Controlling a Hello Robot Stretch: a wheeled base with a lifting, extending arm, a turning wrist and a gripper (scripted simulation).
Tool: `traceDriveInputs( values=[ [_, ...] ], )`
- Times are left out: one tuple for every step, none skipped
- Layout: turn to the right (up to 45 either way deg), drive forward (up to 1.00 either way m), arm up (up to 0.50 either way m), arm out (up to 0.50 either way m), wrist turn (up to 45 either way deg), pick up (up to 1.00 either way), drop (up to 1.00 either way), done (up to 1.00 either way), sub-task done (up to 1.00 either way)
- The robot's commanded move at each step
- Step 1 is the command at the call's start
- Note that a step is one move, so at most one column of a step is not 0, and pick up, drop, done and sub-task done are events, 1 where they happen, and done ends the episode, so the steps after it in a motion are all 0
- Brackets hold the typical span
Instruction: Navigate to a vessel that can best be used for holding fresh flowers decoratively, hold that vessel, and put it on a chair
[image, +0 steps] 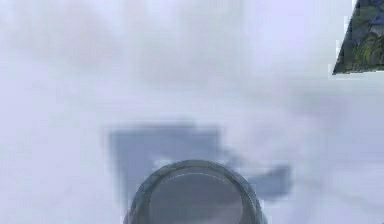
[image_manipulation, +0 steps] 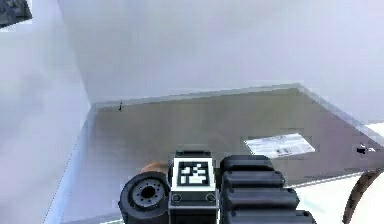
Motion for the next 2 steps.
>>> traceDriveInputs(
  values=[
    [-45.0, 0.0, 0.0, 0.0, 0.0, 0.0, 0.0, 0.0, 0.0],
    [-45.0, 0.0, 0.0, 0.0, 0.0, 0.0, 0.0, 0.0, 0.0]
  ],
)
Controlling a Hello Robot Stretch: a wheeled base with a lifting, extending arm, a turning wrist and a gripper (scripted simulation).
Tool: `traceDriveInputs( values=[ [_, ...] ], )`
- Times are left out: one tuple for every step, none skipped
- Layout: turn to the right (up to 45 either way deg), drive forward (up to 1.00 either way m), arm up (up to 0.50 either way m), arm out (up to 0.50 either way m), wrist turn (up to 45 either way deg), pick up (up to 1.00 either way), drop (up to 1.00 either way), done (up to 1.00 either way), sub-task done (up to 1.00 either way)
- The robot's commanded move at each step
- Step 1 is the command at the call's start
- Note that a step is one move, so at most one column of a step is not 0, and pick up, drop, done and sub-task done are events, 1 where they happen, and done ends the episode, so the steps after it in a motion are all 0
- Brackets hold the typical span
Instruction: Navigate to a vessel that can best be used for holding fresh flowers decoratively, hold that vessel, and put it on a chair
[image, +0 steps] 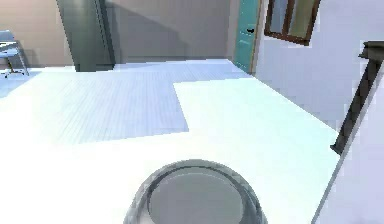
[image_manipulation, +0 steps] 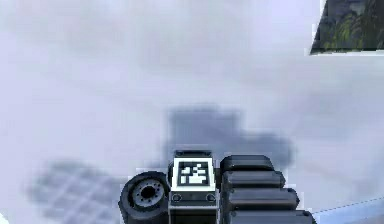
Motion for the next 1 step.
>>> traceDriveInputs(
  values=[
    [-45.0, 0.0, 0.0, 0.0, 0.0, 0.0, 0.0, 0.0, 0.0]
  ],
)
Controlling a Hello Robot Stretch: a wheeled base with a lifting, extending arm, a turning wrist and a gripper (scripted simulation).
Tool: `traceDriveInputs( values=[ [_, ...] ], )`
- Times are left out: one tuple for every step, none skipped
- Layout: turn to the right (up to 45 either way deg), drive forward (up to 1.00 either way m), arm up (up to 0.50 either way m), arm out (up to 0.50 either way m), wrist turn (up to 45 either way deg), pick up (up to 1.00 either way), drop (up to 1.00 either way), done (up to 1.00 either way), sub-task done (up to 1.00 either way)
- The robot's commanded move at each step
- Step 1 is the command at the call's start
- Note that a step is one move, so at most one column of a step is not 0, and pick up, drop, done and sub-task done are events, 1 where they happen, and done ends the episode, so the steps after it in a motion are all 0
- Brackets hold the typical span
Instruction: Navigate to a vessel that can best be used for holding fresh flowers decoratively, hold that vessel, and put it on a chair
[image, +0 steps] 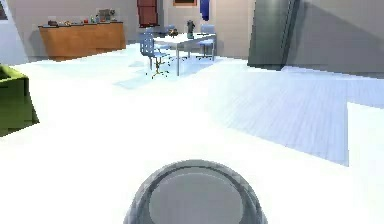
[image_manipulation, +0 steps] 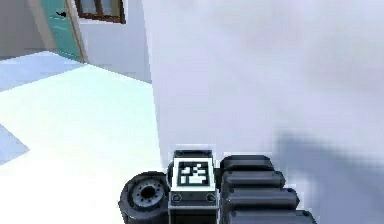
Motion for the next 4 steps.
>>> traceDriveInputs(
  values=[
    [-21.0, 0.0, 0.0, 0.0, 0.0, 0.0, 0.0, 0.0, 0.0],
    [0.0, 0.2, 0.0, 0.0, 0.0, 0.0, 0.0, 0.0, 0.0],
    [0.0, 1.0, 0.0, 0.0, 0.0, 0.0, 0.0, 0.0, 0.0],
    [0.0, 1.0, 0.0, 0.0, 0.0, 0.0, 0.0, 0.0, 0.0]
  ],
)
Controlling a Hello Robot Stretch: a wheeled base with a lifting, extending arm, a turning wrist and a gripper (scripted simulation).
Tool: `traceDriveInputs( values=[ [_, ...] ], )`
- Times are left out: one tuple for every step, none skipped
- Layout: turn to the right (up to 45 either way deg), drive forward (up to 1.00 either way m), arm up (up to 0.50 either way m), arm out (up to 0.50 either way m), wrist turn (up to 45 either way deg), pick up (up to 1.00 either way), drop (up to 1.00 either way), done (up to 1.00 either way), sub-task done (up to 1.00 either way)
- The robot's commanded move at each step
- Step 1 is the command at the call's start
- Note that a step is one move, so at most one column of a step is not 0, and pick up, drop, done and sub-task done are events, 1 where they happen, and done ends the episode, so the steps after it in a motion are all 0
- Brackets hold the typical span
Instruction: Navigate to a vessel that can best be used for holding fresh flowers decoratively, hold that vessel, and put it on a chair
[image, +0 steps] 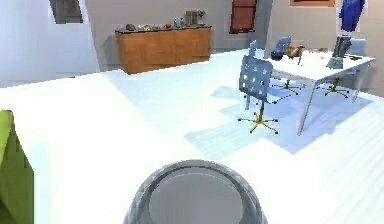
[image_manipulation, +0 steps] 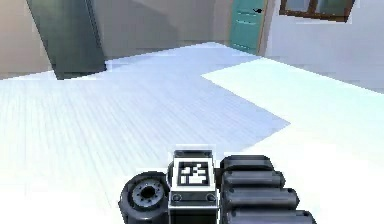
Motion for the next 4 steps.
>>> traceDriveInputs(
  values=[
    [0.0, 1.0, 0.0, 0.0, 0.0, 0.0, 0.0, 0.0, 0.0],
    [0.0, 1.0, 0.0, 0.0, 0.0, 0.0, 0.0, 0.0, 0.0],
    [0.0, 0.1, 0.0, 0.0, 0.0, 0.0, 0.0, 0.0, 0.0],
    [12.0, 0.0, 0.0, 0.0, 0.0, 0.0, 0.0, 0.0, 0.0]
  ],
)
